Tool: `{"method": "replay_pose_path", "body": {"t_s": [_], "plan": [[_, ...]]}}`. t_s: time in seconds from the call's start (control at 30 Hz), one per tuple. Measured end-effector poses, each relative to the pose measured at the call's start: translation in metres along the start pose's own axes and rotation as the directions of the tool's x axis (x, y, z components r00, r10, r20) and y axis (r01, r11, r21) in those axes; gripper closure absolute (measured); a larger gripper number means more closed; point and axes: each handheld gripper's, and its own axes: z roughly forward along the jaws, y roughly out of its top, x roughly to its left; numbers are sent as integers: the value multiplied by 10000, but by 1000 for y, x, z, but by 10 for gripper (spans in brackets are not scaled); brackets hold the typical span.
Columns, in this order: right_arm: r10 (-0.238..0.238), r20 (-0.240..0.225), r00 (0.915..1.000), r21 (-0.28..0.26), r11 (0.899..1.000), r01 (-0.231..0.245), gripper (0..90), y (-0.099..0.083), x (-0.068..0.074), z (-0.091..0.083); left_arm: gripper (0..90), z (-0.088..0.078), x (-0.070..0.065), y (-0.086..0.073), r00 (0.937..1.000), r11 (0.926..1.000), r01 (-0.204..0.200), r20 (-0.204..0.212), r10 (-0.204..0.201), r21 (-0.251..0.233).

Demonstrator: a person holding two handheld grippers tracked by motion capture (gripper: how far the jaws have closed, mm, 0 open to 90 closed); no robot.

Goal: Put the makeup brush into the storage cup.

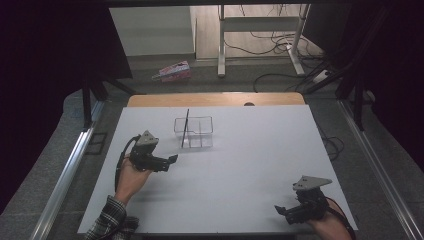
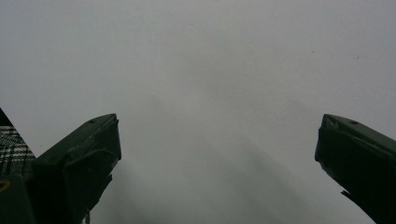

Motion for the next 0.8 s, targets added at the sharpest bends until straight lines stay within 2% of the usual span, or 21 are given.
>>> {"method": "replay_pose_path", "body": {"t_s": [0.5, 0.8], "plan": [[33, -20, 10000, -2, 10000, -33, 3, 0, 0, 0, 20, -9, -9, -10, 9998, 9999, 101, 196, -98, -121], [169, -76, 9998, -79, 9998, -170, 3, 0, 0, -1, 15, -21, -10, -17, 9974, 9971, 612, 397, -594, -458]]}}
